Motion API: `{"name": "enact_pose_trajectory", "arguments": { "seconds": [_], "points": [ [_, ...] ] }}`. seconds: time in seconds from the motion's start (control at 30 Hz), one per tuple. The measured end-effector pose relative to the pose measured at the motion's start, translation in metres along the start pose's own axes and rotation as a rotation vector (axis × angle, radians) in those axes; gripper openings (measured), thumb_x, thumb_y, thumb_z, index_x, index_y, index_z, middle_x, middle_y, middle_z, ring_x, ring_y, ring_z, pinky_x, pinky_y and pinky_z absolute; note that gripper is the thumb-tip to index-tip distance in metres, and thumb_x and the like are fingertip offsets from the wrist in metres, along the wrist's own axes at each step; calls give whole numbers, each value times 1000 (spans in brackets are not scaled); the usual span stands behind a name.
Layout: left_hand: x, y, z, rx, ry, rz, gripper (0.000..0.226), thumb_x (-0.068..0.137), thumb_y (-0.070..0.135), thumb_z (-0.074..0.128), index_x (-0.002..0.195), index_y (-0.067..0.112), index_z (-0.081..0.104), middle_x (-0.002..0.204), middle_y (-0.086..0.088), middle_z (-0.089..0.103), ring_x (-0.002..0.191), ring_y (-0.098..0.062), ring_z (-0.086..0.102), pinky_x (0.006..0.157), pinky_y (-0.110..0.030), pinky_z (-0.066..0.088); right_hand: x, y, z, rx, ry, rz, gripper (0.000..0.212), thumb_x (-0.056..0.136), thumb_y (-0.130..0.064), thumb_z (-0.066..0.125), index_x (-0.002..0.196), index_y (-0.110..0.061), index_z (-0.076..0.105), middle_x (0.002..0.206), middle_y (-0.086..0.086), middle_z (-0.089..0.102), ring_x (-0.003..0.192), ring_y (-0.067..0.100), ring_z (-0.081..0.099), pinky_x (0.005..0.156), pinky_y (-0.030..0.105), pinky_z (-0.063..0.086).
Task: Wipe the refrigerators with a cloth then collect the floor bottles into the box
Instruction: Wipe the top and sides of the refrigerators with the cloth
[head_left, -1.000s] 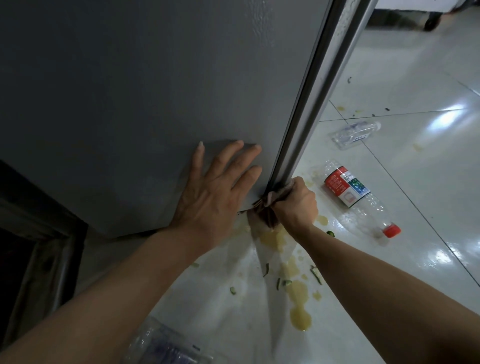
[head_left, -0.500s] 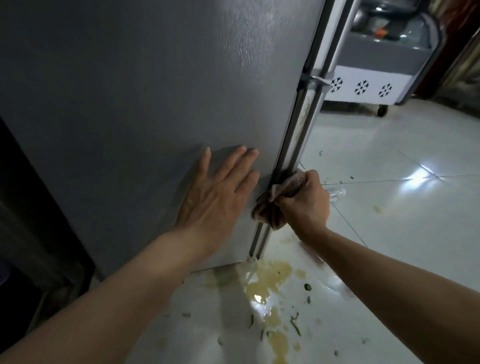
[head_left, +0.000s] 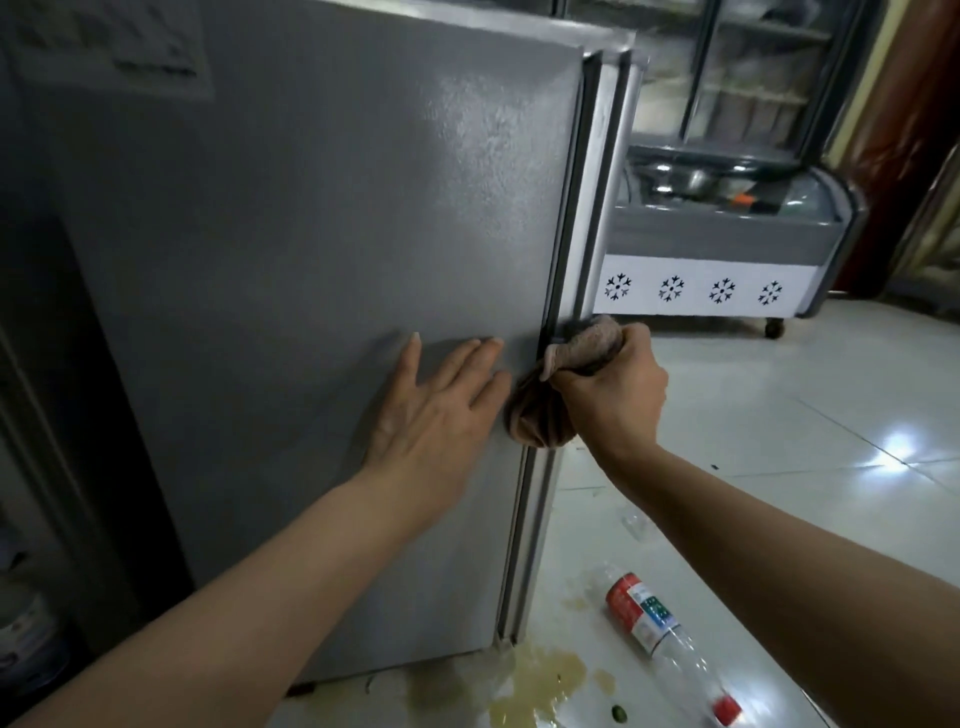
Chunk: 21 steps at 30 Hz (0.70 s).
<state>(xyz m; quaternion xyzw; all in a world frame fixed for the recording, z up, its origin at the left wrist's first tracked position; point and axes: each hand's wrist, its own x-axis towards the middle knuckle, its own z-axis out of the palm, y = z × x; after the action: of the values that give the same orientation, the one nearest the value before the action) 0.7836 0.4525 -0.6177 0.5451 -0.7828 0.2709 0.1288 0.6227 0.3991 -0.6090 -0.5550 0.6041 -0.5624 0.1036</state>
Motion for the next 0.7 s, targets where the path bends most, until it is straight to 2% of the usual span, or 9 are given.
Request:
{"name": "enact_pose_trajectory", "arguments": {
  "seconds": [0.07,0.17,0.27,0.5,0.7],
  "points": [
    [7,-3,-11,4,8,-9,72,81,12,46,146,17,15,157,-6,-3,145,-17,0,110,-55,-7,2,-3,-3,16,-22,-17,50,65,-22,79,103,-14,48,88,5,60,84,30,60,74,46,54],
    [20,-10,-32,39,51,5,66,82,12,35,145,19,18,157,-7,1,144,-18,2,111,-55,-4,4,-5,-5,11,-38,-32,47,64,-18,80,98,-16,47,81,-3,54,79,26,59,66,38,51],
    [34,-16,-53,37,110,2,60,82,10,31,141,19,24,157,-6,6,144,-17,8,111,-54,-2,11,-12,-6,-16,-72,1,47,64,-18,79,99,-14,48,82,-1,53,80,27,58,65,37,50],
    [63,-28,-89,53,204,21,63,83,11,50,140,19,24,157,-5,5,143,-20,7,110,-53,-1,26,-33,-14,-31,-132,53,49,62,-18,80,101,-10,50,91,7,60,87,28,60,73,43,54],
    [85,-49,-120,83,297,-68,69,75,12,58,138,18,29,156,-6,9,142,-27,7,112,-52,3,51,-70,-25,-4,-66,-4,49,62,-17,80,100,-9,49,88,3,54,87,27,57,71,37,51]
  ]
}}
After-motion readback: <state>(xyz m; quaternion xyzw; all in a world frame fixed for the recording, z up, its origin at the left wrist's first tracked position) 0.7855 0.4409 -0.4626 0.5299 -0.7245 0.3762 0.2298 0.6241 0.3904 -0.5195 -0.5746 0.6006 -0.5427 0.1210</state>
